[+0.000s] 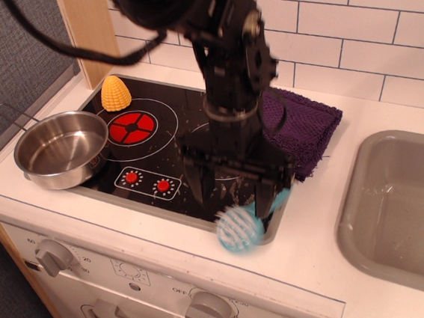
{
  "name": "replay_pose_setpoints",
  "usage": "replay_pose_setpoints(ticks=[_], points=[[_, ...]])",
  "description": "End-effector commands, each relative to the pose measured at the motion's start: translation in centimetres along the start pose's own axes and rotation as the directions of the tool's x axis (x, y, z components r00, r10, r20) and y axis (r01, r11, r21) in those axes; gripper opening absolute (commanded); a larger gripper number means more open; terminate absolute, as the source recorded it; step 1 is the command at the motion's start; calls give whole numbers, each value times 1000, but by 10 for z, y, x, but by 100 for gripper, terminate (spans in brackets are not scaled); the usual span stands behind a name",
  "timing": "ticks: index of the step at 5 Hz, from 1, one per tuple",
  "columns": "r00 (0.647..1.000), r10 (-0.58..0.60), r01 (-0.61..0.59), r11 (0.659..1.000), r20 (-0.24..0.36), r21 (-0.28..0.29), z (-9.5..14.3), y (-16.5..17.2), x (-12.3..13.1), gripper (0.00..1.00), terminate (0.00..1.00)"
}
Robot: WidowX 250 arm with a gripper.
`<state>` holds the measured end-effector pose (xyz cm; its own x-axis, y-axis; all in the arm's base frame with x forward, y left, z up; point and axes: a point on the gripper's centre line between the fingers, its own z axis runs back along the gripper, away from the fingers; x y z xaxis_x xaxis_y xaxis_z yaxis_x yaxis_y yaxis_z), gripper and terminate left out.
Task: Place the scrubber in the front right corner.
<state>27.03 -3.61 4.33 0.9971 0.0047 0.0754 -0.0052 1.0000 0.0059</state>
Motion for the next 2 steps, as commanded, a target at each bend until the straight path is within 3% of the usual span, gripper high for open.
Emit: replay_pose_setpoints(ticks=[1,2], points=[[995,-31,36,998,98,-42,32,-5,6,100,0],[997,-25,28,999,77,-34,31,-5,6,100,0]])
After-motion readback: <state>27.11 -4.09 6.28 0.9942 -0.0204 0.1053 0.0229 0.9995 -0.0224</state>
